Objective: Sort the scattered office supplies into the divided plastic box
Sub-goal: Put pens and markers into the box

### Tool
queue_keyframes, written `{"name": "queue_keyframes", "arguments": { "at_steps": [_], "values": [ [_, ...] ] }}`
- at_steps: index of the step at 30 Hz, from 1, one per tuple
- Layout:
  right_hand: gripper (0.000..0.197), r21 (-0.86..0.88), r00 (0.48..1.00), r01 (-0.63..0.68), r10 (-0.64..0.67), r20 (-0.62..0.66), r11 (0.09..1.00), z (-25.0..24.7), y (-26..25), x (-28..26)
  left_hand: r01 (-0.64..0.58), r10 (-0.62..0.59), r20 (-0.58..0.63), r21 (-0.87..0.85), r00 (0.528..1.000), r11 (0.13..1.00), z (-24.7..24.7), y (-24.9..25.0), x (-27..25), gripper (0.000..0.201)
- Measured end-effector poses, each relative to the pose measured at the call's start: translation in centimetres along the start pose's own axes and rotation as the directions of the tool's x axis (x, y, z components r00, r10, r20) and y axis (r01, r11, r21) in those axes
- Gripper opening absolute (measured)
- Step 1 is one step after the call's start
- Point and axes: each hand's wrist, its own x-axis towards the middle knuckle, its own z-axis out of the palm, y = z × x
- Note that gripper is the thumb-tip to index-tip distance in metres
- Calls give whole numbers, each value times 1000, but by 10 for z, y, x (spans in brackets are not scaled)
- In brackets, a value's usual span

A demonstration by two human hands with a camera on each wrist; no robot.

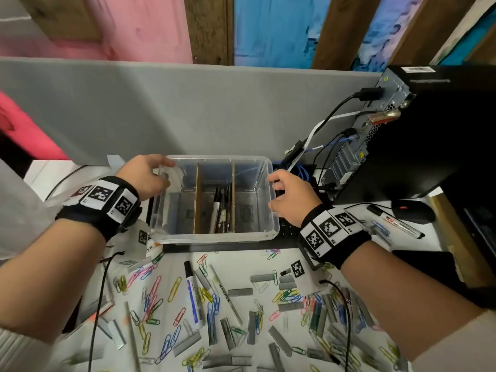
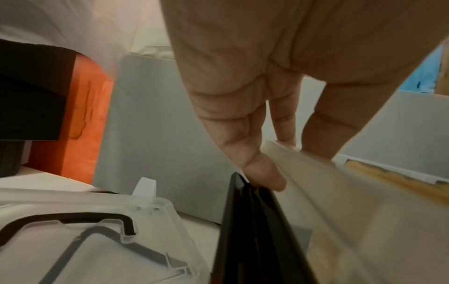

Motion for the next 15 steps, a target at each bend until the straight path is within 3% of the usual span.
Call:
{"name": "queue_keyframes", "arguments": {
  "at_steps": [5, 10, 13, 15],
  "values": [
    [46, 31, 998, 17, -16, -57, 999, -1, 11, -3, -1, 5, 25, -163, 1000, 987, 7, -7, -7, 27],
    [21, 70, 987, 10, 2, -162, 998, -1, 31, -13, -34, 33, -9, -324, 999, 945, 11, -16, -17, 33],
    [8, -8, 963, -9, 7, -268, 1000, 0, 50, -35, -61, 48, -43, -426, 998, 903, 14, -22, -23, 42],
    [12, -89, 977, -63, 43, -207, 994, 9, 63, -50, -77, 50, -65, -511, 997, 856, 16, -23, -29, 47]
  ]
}}
